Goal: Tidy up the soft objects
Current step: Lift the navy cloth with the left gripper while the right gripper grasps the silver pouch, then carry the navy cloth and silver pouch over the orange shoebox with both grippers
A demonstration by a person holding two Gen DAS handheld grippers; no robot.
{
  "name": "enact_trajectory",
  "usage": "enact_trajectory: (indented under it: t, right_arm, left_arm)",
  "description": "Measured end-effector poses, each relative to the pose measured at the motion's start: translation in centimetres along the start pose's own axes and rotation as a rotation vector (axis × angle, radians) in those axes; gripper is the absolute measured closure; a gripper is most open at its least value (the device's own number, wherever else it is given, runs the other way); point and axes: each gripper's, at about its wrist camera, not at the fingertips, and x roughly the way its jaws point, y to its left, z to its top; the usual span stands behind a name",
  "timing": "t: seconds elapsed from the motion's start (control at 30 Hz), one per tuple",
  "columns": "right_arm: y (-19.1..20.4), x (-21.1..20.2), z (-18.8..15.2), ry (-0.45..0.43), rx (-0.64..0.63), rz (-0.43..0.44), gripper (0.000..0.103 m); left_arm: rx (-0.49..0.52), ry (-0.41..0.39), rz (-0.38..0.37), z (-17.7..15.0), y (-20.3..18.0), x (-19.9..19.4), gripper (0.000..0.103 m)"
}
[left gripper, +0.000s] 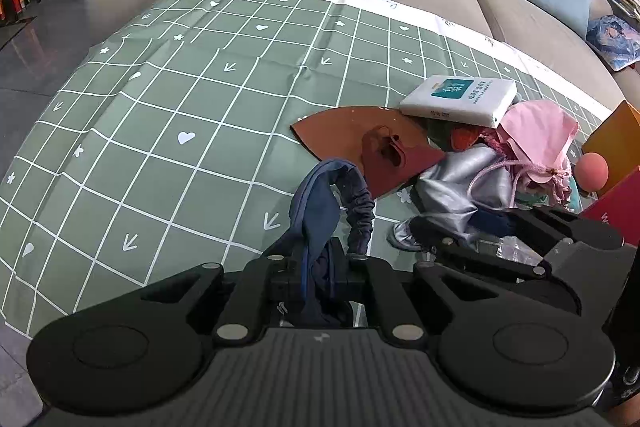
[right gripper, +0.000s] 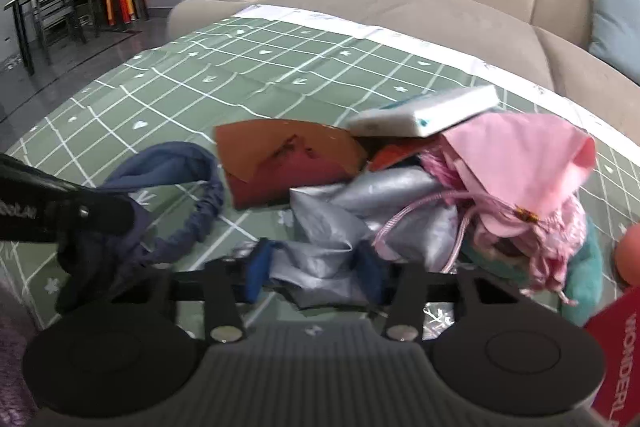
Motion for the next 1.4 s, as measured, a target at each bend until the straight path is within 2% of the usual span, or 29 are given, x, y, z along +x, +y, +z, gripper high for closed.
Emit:
enact_trajectory:
  t: [0.07,0.1,0.23,0.7,0.9,1.17,1.4]
  right_arm:
    - [0.0,-0.1,0.4,0.020,-0.006,0.035,0.102]
    - [-0.1,-0.1,0.6,0.032,0.001,0.064,0.102]
    - [0.7,-2.2,0.8,0.004,-0.031,0.045,0.103]
    - [1.7,-13.9,0.2,-0.136,-0.060,0.086,0.103]
    - [0.1,-19.0,-0.8,-0.187,-0.035,0.063,0.103]
    - [-3.8,-25.6,-3.9,-0.190,0.048,0.041,0.102]
    - [-8.6,-31.4,-7.2,-0.237,0.154,-0.076,0.102]
  left_arm:
    - [0.008,-0.001,0.000,0.0,-0.2,-0.1,0.093]
    - [0.011,-0.003,0.000,0.0,-0.4,-0.2,0.093]
    - [0.016,-0.025,-0.002,-0.1,-0.8,-1.2,0.093]
    - [0.043,-0.117,-0.038,-1.7,-3.4,-7.4,0.093]
    - [0.093,-0.183,-0.072,-2.6,-6.1,-11.1,0.093]
    - [0.197,-0.246,-0.156,-4.0,-11.2,-15.8,0.093]
    - [0.318,-0.275,-0.287,-4.4,-17.6,-18.2,0.093]
